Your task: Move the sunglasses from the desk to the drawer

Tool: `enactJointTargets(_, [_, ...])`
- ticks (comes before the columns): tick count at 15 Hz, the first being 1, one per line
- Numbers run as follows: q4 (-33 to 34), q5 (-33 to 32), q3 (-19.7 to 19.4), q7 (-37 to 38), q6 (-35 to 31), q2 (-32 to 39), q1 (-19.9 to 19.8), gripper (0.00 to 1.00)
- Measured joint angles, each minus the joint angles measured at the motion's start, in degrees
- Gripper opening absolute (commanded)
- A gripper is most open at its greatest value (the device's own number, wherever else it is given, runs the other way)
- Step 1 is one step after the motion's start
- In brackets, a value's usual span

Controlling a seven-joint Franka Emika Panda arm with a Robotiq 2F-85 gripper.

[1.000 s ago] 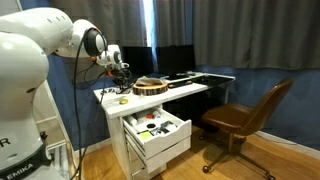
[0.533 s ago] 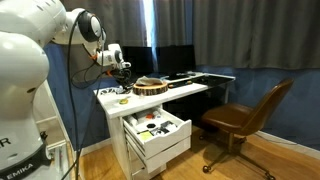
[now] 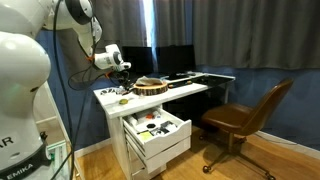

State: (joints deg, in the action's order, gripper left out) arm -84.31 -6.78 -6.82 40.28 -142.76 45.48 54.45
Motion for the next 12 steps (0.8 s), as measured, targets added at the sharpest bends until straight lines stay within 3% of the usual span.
enactJointTargets(7, [-19.12, -4.11, -4.14, 12.60, -8.18, -11.10, 3.83, 0.04])
enactJointTargets(8, [-21.93, -5.33, -4.69, 14.76, -8.95, -12.87, 4.30, 0.16])
enactJointTargets(12, [-22.71, -5.86, -3.98, 15.23, -9.07, -13.41, 3.56, 0.16])
